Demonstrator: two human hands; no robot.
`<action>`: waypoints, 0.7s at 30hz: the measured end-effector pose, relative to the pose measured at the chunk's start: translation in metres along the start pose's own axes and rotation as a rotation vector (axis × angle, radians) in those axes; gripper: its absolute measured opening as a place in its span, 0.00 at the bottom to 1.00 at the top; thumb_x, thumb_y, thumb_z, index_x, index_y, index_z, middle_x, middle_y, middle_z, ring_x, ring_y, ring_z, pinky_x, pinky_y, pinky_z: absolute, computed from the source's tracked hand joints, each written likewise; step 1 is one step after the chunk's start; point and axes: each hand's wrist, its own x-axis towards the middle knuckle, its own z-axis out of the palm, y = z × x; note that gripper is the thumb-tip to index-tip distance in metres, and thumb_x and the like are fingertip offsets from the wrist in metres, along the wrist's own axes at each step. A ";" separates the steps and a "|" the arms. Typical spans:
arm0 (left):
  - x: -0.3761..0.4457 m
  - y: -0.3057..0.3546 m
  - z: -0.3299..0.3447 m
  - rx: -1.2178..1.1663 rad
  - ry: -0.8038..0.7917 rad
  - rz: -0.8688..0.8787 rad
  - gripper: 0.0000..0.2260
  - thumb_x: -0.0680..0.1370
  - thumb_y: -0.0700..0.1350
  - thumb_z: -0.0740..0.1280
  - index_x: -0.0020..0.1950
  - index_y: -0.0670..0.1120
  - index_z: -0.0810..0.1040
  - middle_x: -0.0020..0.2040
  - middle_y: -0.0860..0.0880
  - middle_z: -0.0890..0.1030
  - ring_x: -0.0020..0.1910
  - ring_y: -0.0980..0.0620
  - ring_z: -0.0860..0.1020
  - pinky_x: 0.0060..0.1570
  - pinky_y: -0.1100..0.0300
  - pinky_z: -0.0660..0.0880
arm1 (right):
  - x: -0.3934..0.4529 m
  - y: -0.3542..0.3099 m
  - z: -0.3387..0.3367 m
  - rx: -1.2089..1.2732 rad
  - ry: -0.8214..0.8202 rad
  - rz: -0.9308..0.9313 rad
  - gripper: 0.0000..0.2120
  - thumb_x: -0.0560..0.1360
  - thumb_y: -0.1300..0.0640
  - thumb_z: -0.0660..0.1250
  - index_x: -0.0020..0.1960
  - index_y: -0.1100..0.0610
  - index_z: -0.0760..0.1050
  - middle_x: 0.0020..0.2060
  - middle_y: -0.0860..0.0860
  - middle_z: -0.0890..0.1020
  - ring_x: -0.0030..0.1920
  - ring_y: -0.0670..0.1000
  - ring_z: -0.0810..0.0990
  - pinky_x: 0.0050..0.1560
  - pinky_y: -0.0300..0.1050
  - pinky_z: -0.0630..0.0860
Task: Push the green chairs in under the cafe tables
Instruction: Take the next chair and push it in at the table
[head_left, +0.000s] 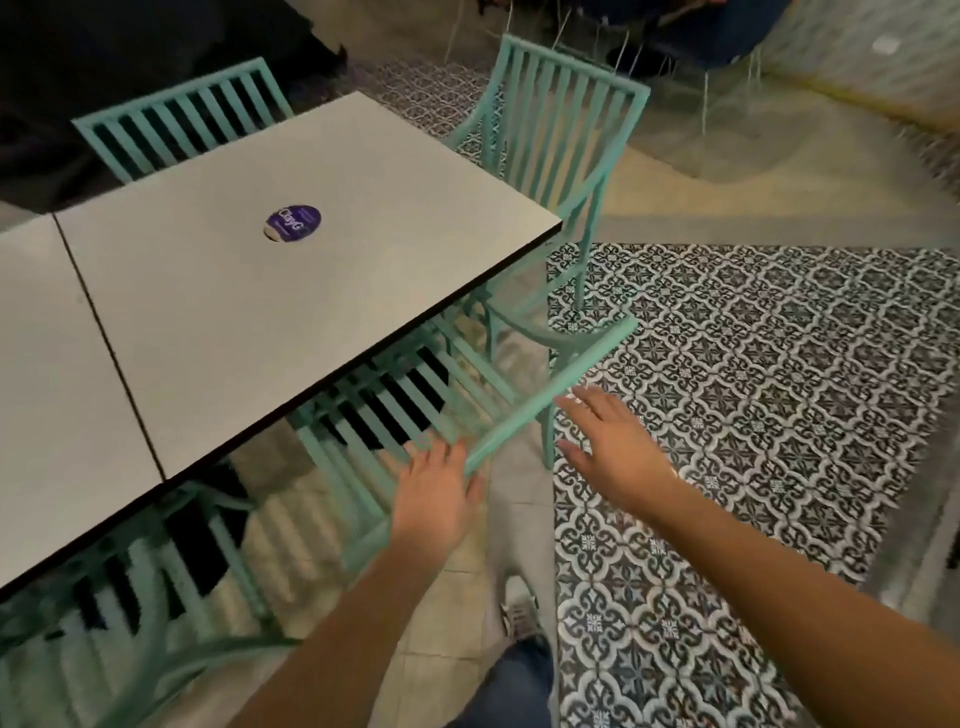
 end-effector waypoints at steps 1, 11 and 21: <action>0.009 0.001 0.006 -0.019 -0.032 -0.032 0.22 0.81 0.57 0.53 0.73 0.49 0.63 0.65 0.48 0.72 0.62 0.45 0.72 0.62 0.50 0.68 | 0.018 0.006 0.001 -0.021 -0.027 -0.021 0.27 0.80 0.44 0.57 0.77 0.48 0.56 0.76 0.52 0.59 0.76 0.55 0.54 0.75 0.50 0.49; 0.022 0.005 0.015 -0.033 -0.212 -0.218 0.23 0.82 0.58 0.47 0.75 0.52 0.58 0.70 0.51 0.68 0.65 0.45 0.71 0.55 0.51 0.73 | 0.108 0.070 0.024 -0.146 -0.258 -0.168 0.30 0.77 0.34 0.41 0.76 0.41 0.54 0.77 0.49 0.56 0.77 0.51 0.41 0.72 0.65 0.38; 0.038 0.017 -0.003 -0.122 -0.211 -0.231 0.39 0.71 0.73 0.37 0.67 0.53 0.68 0.62 0.52 0.76 0.59 0.49 0.75 0.53 0.55 0.70 | 0.113 0.073 0.011 -0.009 -0.259 -0.160 0.33 0.74 0.33 0.44 0.71 0.46 0.68 0.71 0.51 0.68 0.76 0.55 0.56 0.72 0.65 0.45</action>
